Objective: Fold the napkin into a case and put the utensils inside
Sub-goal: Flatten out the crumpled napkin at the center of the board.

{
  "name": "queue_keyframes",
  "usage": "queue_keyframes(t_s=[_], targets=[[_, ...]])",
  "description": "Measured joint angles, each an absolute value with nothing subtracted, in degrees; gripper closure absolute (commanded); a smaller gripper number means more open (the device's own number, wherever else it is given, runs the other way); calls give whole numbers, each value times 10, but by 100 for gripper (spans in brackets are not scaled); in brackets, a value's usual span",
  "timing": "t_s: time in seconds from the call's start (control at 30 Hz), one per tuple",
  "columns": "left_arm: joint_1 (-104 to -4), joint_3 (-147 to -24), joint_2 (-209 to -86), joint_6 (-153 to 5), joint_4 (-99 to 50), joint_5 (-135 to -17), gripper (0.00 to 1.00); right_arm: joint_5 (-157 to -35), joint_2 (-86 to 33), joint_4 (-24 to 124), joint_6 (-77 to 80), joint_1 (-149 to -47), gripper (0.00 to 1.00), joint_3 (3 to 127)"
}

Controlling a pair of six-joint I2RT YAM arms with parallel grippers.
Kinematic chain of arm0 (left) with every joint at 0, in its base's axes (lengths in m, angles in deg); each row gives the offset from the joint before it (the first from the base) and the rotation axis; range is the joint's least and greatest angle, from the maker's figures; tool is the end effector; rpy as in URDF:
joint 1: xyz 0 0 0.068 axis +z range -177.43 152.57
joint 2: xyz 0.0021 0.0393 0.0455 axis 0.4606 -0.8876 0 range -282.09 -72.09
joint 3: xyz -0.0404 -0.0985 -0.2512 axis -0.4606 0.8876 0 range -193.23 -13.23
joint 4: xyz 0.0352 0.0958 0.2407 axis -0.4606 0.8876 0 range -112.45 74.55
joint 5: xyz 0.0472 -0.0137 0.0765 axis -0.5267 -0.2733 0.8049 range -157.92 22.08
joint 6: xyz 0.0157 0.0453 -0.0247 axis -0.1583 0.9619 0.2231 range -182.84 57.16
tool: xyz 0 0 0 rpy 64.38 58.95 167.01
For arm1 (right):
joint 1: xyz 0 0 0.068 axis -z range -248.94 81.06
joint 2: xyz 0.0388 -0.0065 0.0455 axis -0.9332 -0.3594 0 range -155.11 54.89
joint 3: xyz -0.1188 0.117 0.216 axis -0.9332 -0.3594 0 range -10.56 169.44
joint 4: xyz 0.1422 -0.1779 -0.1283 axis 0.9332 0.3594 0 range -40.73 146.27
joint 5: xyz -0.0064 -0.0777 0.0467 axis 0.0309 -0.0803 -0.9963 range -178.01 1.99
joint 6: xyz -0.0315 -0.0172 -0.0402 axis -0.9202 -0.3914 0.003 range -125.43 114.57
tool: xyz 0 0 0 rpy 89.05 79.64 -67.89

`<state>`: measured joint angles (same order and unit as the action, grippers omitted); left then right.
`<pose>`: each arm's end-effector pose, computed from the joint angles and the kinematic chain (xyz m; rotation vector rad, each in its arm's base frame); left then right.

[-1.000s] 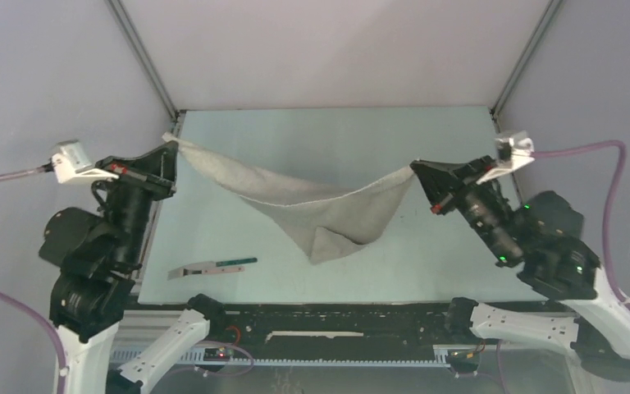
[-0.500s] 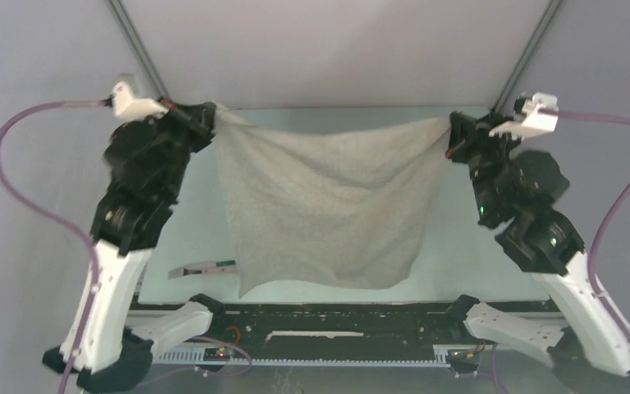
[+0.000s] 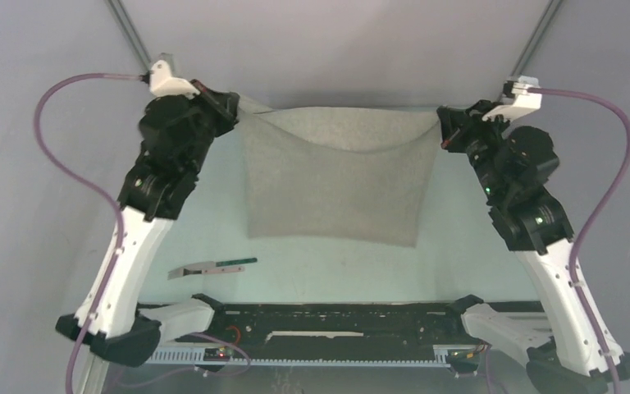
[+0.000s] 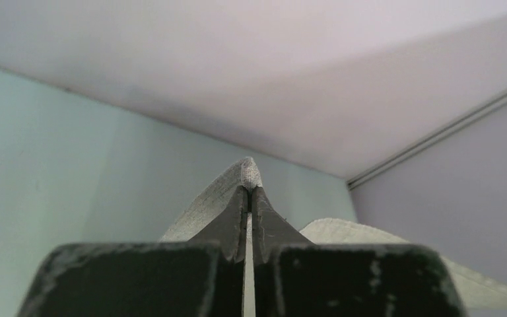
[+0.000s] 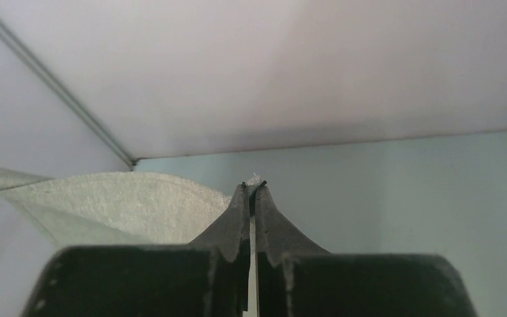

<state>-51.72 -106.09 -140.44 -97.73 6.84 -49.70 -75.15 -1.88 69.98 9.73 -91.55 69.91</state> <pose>0.2125 -0.0837 0.5060 -0.3967 1.6288 -0.5221 0.1730 0.0634 0.4934 0.0812 1.5284 0.3561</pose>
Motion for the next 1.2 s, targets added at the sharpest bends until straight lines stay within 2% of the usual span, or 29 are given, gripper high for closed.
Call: queue_keyframes(t_s=[0.43, 0.6, 0.7, 0.83, 1.0, 1.2], targets=[[-524, -1024, -1154, -958, -8, -560, 100, -909, 139, 664, 84, -945, 100, 707], [-524, -1024, -1124, -960, -39, -587, 100, -957, 172, 645, 98, -946, 100, 726], [-524, -1022, -1127, -967, -39, -590, 100, -942, 173, 647, 112, -946, 100, 736], [-524, -1041, -1160, -988, -1, -556, 100, -861, 147, 674, 128, -947, 100, 764], [-524, -1076, -1279, -1002, 34, -507, 100, -764, 41, 684, 130, -919, 100, 786], [-488, -1077, -1500, -1016, 41, -492, 100, -781, -153, 666, 148, -800, 100, 734]])
